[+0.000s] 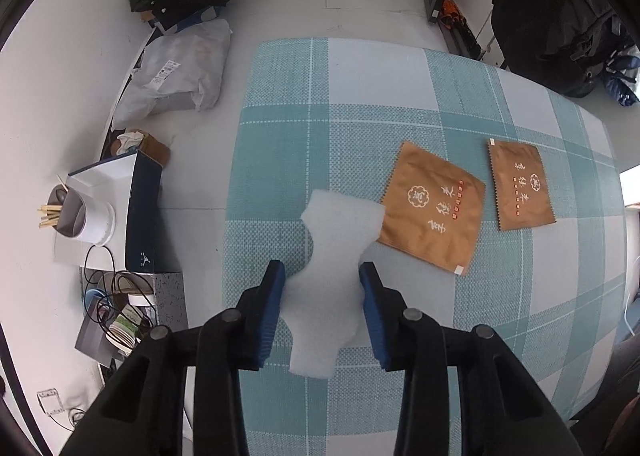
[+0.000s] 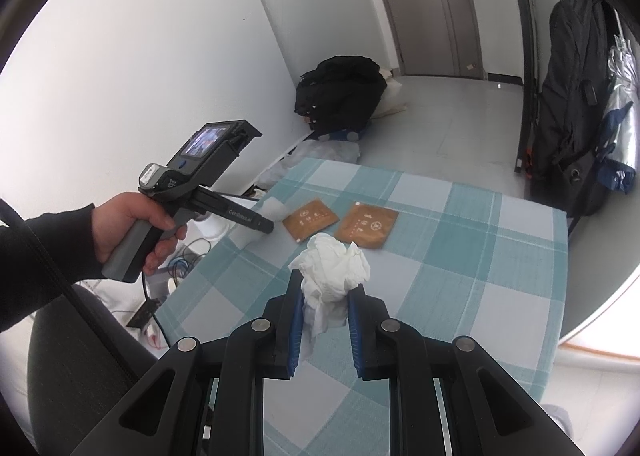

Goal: Collect trash
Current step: 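Grasp the white foam piece with the left tool while the right tool holds the tissue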

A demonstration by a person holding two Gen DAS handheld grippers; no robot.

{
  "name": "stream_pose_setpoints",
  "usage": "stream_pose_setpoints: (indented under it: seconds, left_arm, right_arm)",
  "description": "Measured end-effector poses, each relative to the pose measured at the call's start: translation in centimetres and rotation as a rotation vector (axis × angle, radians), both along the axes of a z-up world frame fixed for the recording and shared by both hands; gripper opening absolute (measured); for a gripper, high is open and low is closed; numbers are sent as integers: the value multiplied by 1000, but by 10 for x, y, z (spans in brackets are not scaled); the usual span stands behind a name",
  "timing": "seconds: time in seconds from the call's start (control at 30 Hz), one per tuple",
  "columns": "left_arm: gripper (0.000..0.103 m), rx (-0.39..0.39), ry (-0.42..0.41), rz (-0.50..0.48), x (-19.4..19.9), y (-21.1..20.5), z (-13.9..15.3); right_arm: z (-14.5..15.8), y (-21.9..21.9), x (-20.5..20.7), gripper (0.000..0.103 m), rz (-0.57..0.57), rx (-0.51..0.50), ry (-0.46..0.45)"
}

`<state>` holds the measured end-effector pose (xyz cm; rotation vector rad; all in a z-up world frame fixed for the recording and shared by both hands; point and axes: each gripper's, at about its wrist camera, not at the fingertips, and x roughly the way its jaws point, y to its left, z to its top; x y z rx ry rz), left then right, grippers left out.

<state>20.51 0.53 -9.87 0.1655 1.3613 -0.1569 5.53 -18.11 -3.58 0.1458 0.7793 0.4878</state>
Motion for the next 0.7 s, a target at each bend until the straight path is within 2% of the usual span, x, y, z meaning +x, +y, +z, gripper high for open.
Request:
stream_pose_setpoints:
  seconds: [0.13, 0.27, 0.43, 0.7]
  left_arm:
    - [33, -26, -17, 31, -5, 5, 6]
    - [33, -85, -45, 63, -15, 9, 19]
    - [33, -138, -131, 42, -31, 3, 43]
    - [33, -165, -284, -15, -61, 0, 84]
  right_arm:
    - [1, 0, 0, 19, -5, -4, 3]
    - [4, 0, 0, 19, -10, 9, -2]
    - [5, 5, -1, 19, -27, -7, -13]
    - [16, 21, -7, 19, -32, -25, -62]
